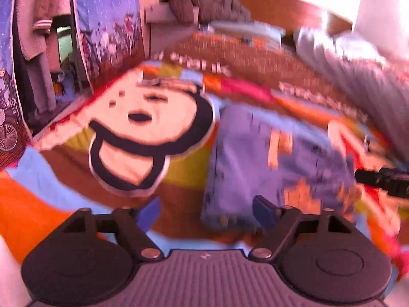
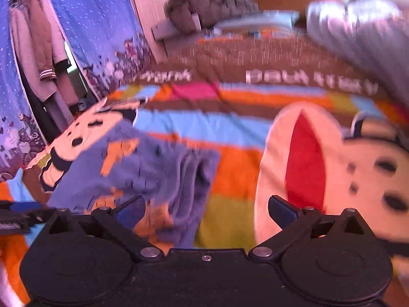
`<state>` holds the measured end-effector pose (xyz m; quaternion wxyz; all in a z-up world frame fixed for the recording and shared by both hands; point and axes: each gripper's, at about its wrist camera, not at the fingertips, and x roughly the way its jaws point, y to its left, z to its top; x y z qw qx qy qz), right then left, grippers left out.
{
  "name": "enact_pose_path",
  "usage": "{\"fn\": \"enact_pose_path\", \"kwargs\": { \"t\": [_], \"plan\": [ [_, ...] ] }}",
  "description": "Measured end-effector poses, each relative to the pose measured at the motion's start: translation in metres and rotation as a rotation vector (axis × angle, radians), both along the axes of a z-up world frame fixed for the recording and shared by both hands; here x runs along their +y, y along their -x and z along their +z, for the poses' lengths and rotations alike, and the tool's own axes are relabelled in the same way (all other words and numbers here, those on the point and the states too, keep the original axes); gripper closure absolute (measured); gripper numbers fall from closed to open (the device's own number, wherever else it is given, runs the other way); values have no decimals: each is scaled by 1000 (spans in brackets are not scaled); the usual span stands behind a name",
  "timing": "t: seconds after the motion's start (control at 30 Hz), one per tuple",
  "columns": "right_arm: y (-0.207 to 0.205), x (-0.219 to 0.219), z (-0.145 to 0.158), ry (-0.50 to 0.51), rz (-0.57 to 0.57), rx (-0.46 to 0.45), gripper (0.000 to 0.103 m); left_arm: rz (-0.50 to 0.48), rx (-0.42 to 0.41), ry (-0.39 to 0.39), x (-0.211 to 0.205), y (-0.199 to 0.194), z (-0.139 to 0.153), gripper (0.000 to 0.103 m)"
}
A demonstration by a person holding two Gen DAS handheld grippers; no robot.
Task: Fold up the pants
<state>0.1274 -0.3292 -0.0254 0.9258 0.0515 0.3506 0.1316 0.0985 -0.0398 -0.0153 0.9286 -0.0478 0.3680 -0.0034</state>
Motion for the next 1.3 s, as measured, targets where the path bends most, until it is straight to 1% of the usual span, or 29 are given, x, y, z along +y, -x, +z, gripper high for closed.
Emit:
{"fn": "enact_pose_path", "kwargs": {
  "t": [0.07,0.13,0.17,0.2,0.23,0.27,0.33,0.37,0.4,0.43,0.47,0.5,0.53,0.57,0.6,0.63,0.67,0.7,0.77,0.9,1.0,1.13,1.17,1.23,1.27,1.3],
  "plan": [
    [-14,9,7,30,37,-15,1,2,-12,44,4,-12,-1,19],
    [-35,23,12,53,92,-2,1,12,29,83,6,-26,-10,23],
    [-50,31,14,60,134,9,1,19,55,97,7,-30,-17,32],
    [-62,37,15,61,169,19,1,21,82,114,10,-34,-25,39],
    [-75,44,16,57,200,32,1,19,90,132,12,-35,-30,41],
    [-89,51,16,44,237,53,1,20,81,150,15,-34,-34,42],
    [-118,67,14,-7,323,109,2,6,63,173,17,-32,-35,50],
    [-132,75,10,-37,366,139,4,-9,56,182,18,-32,-36,59],
    [-144,83,8,-53,397,169,9,-24,53,190,18,-31,-38,68],
    [-155,92,5,-55,423,190,15,-34,51,190,16,-30,-39,70],
    [-162,102,3,-43,448,202,18,-35,45,179,14,-28,-39,72],
    [-168,114,1,-23,470,211,23,-44,38,168,12,-27,-38,75],
    [-172,125,-1,-12,488,231,30,-47,32,161,11,-26,-38,76],
    [-176,132,-3,-13,489,259,34,-44,33,158,11,-26,-39,77],
    [-178,137,-4,-21,479,279,48,-40,39,159,9,-28,-38,78],
    [-180,140,-6,-32,471,295,70,-36,45,163,9,-29,-38,78],
    [-181,143,-7,-28,470,294,83,-33,47,169,10,-29,-38,78],
    [-178,143,-7,-3,472,273,96,-32,49,177,11,-28,-38,79],
    [-177,149,-5,40,487,232,100,-28,55,190,13,-28,-37,80],
    [-181,150,2,38,447,177,102,-27,52,196,15,-24,-37,80],
    [-187,150,-1,23,410,173,102,-33,45,196,16,-20,-37,80],
    [-190,150,-6,37,377,166,102,-43,43,185,15,-14,-38,80],
    [-191,149,-6,31,357,163,102,-44,44,179,14,-14,-39,80],
    [-194,147,-4,48,297,130,103,-47,46,166,12,-13,-40,80],
    [-196,145,-1,28,281,128,103,-48,44,159,12,-13,-40,78],
    [-197,141,3,-33,282,140,103,-48,45,158,11,-13,-41,77]
  ]
}}
